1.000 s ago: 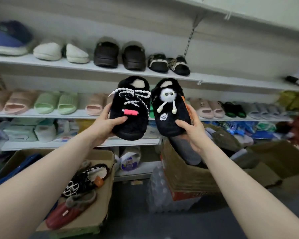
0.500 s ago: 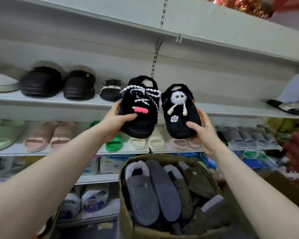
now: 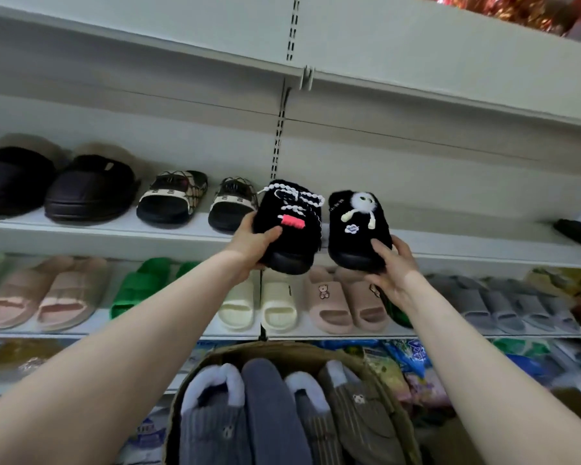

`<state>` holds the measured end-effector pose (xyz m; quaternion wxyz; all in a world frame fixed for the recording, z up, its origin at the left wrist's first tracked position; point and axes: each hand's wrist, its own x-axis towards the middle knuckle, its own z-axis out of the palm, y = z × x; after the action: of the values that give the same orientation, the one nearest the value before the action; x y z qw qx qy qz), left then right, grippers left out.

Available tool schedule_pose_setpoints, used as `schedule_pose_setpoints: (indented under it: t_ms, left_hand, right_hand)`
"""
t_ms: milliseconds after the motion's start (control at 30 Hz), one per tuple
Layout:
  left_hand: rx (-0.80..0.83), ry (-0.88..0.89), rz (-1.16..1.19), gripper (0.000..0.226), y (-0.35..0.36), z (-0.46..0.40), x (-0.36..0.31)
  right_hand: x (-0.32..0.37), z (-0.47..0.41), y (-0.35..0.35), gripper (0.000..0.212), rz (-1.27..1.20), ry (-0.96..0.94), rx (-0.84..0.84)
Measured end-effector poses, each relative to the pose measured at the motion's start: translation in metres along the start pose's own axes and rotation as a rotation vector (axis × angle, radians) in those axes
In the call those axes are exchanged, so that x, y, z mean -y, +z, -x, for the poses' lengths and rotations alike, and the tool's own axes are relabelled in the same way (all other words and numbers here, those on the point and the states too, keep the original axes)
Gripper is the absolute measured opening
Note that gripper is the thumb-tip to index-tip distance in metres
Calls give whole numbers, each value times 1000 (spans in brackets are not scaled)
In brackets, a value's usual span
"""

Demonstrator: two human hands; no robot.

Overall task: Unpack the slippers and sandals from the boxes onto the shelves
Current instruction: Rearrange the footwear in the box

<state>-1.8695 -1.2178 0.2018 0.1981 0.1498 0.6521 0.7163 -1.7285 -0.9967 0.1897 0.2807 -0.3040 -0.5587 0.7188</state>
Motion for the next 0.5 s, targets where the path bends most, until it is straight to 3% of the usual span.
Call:
schedule_pose_setpoints:
  t_ms: [67, 167, 233, 367, 500]
  left_hand:
    - [-36, 120, -223, 62, 9, -12, 1]
    - [-13, 297, -567, 97, 17, -10, 6]
    - [37, 434, -723, 115, 21, -5, 14]
    - [58, 569, -800, 103, 26, -16, 20]
    - [1, 534, -919, 85, 30, -36, 14]
  right_hand:
    - [0, -11, 0, 52, 156, -53, -76]
    - [6, -11, -2, 56, 708, -292, -165]
    - [5, -2, 1, 65, 851, -418, -76]
    - [-8, 0, 7, 75, 1146, -666, 32]
    - [-5, -24, 9, 74, 1230, -675, -23]
